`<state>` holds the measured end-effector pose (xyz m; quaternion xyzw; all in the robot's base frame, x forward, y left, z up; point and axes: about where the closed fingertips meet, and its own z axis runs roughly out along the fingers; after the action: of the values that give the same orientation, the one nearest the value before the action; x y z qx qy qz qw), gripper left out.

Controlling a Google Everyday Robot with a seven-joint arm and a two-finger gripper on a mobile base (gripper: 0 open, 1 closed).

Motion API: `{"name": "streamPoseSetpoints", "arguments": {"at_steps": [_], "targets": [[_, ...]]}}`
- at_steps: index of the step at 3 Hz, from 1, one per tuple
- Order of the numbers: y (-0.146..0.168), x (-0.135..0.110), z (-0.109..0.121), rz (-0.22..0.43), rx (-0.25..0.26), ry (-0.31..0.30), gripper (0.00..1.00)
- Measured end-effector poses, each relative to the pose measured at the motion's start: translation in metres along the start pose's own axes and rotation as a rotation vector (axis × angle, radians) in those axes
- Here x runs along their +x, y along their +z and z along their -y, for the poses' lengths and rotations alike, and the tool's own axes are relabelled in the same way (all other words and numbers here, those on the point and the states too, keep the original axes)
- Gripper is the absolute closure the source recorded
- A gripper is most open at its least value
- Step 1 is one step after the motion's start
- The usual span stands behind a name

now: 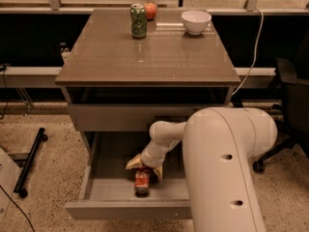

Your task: Pick coke can from middle drawer and place on counter

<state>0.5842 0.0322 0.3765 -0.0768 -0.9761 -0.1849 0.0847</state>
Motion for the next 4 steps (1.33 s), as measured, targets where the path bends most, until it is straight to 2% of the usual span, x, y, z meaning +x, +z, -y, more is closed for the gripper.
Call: {"name": "streamPoseSetpoints", "arguments": {"at_steps": [1, 2, 3, 4], "targets": [[0.006, 0.008, -0.001, -0.011, 0.005, 0.02, 0.46], [-0.007, 0.021, -0.002, -0.006, 0.013, 0.015, 0.7], [-0.038, 0.04, -0.004, 0.003, -0.063, -0.015, 0.99], [-0.064, 0.059, 0.004, 0.004, -0.164, -0.071, 1.0]]}}
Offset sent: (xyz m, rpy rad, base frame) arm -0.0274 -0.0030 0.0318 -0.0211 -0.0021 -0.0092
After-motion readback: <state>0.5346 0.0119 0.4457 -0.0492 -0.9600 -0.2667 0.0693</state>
